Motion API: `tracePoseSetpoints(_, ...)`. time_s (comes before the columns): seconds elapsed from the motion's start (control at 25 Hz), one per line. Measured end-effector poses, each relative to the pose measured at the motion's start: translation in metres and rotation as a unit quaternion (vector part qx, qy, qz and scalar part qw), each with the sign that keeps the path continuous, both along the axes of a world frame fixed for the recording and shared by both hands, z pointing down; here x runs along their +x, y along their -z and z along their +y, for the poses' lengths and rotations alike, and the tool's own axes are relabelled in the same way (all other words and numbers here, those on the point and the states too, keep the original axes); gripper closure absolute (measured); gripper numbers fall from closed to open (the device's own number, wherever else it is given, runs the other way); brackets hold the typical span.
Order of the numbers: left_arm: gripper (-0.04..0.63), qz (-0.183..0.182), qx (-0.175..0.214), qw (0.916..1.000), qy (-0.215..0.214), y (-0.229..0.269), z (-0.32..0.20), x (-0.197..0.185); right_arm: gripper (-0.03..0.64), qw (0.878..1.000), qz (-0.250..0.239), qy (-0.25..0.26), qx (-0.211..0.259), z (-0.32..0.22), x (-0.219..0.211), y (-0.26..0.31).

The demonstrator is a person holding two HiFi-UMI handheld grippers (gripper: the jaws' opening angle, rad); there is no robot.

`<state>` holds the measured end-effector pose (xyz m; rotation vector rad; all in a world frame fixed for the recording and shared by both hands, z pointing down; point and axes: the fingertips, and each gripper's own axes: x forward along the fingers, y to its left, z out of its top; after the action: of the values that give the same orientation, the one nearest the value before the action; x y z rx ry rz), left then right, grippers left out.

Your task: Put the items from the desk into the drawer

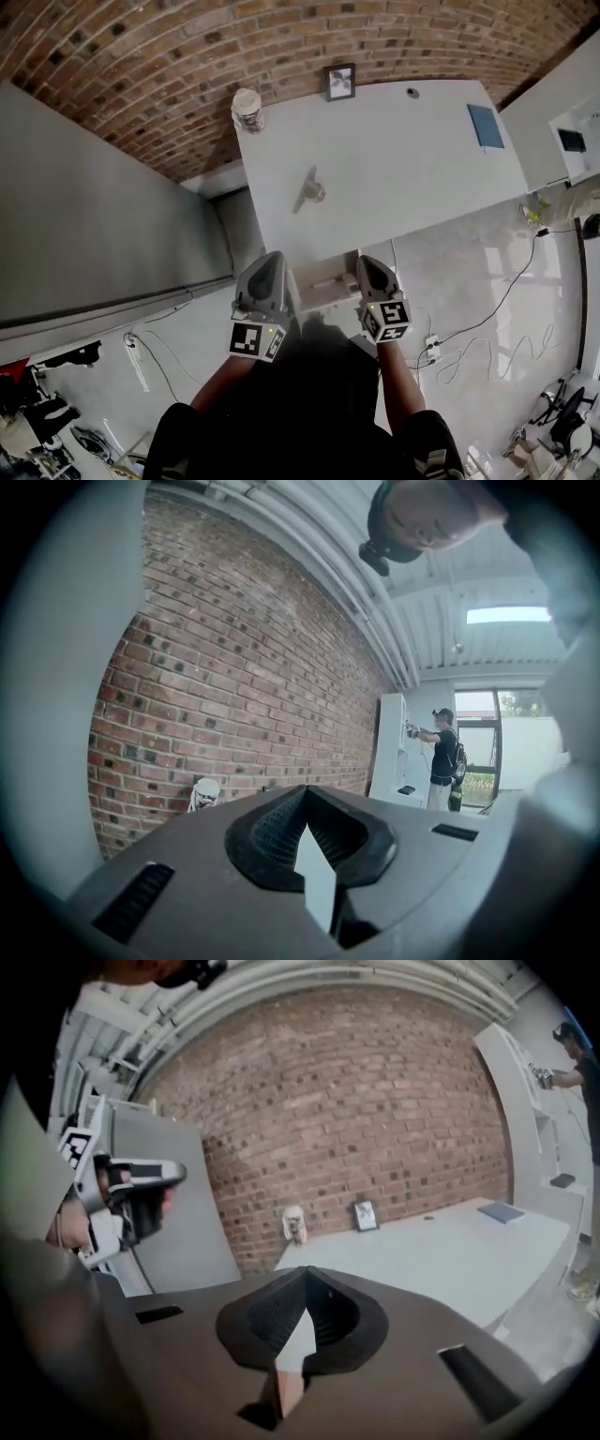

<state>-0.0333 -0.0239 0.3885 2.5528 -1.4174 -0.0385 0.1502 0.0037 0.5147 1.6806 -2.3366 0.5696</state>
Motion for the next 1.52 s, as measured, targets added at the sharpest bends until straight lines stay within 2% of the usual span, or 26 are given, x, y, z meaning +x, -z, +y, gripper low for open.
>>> tracePoseSetpoints(0.12, 0.594, 0.002, 0.009, 0.9999, 0.008, 0.01, -0.01, -0.011, 0.617, 0.998, -0.008, 0.009, 0.065, 0.001, -0.022, 0.053)
tracePoseSetpoints(0.24, 0.594, 0.005, 0.013, 0.9998, 0.013, 0.014, -0.021, -0.019, 0.617, 0.996, -0.011, 0.008, 0.089, 0.001, -0.038, 0.075)
tracePoseSetpoints(0.6, 0.594, 0.01, 0.001, 0.9998, 0.016, 0.008, -0.041, -0.033, 0.617, 0.995, 0.015, 0.029, 0.09, -0.018, -0.061, 0.086)
tracePoseSetpoints(0.84, 0.594, 0.011, -0.002, 0.9998, 0.016, 0.005, -0.058, -0.041, 0.615, 0.994, 0.041, 0.058, 0.085, -0.058, -0.065, 0.082)
tracePoseSetpoints(0.92, 0.594, 0.009, -0.007, 0.9998, 0.015, 0.0, -0.063, -0.043, 0.589, 0.993, 0.05, 0.066, 0.078, -0.074, -0.067, 0.078)
tracePoseSetpoints(0.96, 0.594, 0.009, -0.01, 0.9998, 0.016, -0.003, -0.066, -0.045, 0.532, 0.993, 0.058, 0.072, 0.076, -0.082, -0.068, 0.075)
tracePoseSetpoints(1.0, 0.594, 0.009, -0.013, 0.9997, 0.016, -0.006, -0.069, -0.046, 0.481, 0.992, 0.066, 0.082, 0.072, -0.09, -0.071, 0.07)
tracePoseSetpoints(1.16, 0.594, 0.01, -0.025, 0.9995, 0.018, -0.013, -0.08, -0.051, 0.404, 0.985, 0.101, 0.142, 0.017, -0.122, -0.085, 0.028)
tracePoseSetpoints(1.32, 0.594, 0.013, -0.036, 0.9992, 0.015, -0.02, -0.091, -0.054, 0.374, 0.97, 0.133, 0.199, -0.051, -0.146, -0.095, -0.027)
tracePoseSetpoints(1.52, 0.594, 0.011, -0.05, 0.9986, 0.013, -0.028, -0.104, -0.058, 0.361, 0.946, 0.181, 0.237, -0.128, -0.168, -0.091, -0.099)
